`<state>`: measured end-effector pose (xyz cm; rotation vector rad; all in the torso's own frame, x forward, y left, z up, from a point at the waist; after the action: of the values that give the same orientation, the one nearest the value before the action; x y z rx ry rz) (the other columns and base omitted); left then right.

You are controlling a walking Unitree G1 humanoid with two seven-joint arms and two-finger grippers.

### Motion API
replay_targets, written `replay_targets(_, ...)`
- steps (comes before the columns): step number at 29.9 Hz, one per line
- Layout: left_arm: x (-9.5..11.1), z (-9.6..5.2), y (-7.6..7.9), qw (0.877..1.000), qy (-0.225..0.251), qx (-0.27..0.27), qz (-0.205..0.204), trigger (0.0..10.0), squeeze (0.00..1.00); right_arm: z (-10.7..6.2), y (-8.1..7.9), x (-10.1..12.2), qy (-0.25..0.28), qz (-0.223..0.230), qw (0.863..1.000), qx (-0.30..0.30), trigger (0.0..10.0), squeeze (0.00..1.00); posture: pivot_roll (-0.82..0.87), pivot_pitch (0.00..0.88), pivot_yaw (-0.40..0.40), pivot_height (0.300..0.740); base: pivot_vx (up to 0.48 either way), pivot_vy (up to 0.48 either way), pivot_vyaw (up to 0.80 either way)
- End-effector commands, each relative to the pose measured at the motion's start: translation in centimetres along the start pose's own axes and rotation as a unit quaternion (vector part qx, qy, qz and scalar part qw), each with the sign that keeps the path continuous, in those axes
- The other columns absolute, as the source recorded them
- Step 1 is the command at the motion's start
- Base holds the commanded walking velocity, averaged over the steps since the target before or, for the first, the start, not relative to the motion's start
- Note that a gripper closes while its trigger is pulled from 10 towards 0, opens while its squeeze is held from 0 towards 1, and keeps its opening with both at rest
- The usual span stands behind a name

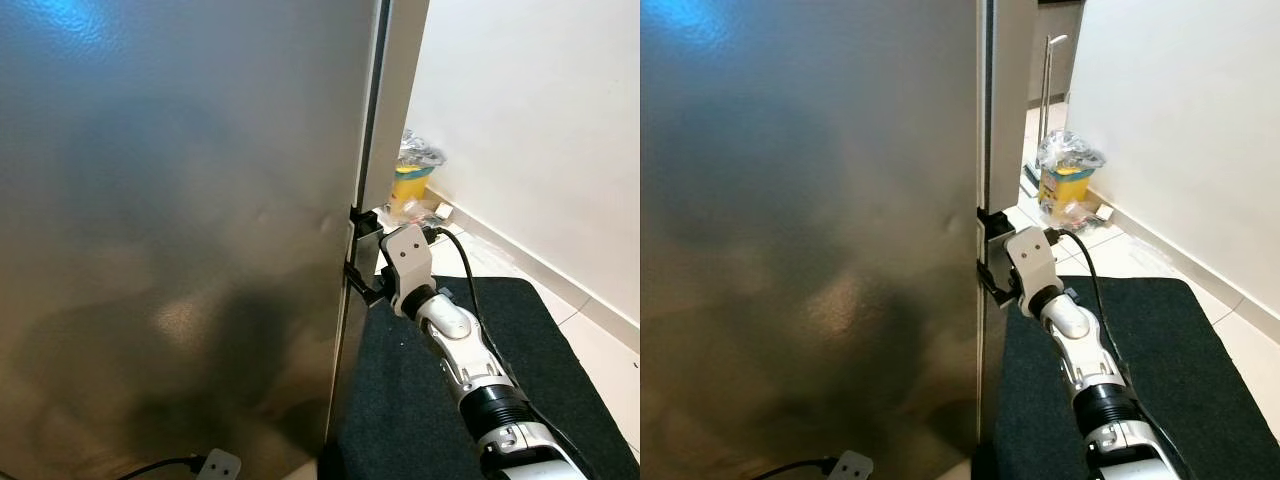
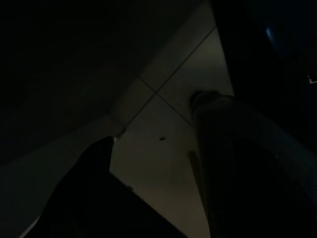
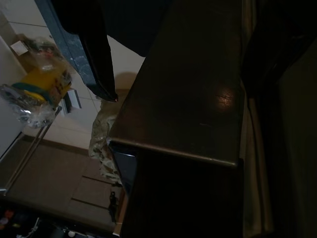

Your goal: Restocking fridge

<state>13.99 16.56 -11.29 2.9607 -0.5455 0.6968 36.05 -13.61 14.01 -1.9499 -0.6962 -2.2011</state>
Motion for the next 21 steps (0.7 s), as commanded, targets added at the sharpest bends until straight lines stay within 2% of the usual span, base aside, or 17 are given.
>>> replay_targets(1,-4.21,-0.67,0.91,0.997,-0.080,-0.018,-0.005,10.0,0.00,-0.38,4.29,1.17,0.014,0.001,0.994,-0.113,10.0,0.00,-0.04,0.073,0.010,0.740,0.000,0.000,0.00)
replay_targets(21,-4.23,-0.67,0.99,0.997,-0.080,-0.018,-0.005,10.0,0.00,-0.67,5.23,1.04,0.010,0.000,0.991,-0.130,10.0,0.00,-0.04,0.072,0.010,0.740,0.000,0.000,0.00)
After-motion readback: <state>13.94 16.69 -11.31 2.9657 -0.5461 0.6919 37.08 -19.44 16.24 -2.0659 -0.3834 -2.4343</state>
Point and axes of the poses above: a point about 5 cm out from each wrist's last joint towards the gripper, its own z axis pointing out of the wrist towards the gripper, its own x axis along the axis of the wrist's last joint, y = z × x, the point moved 1 cm from there along z, pointing out of the wrist towards the gripper, and after that the axes turned 1 degree about z, right-handed, at the moved point
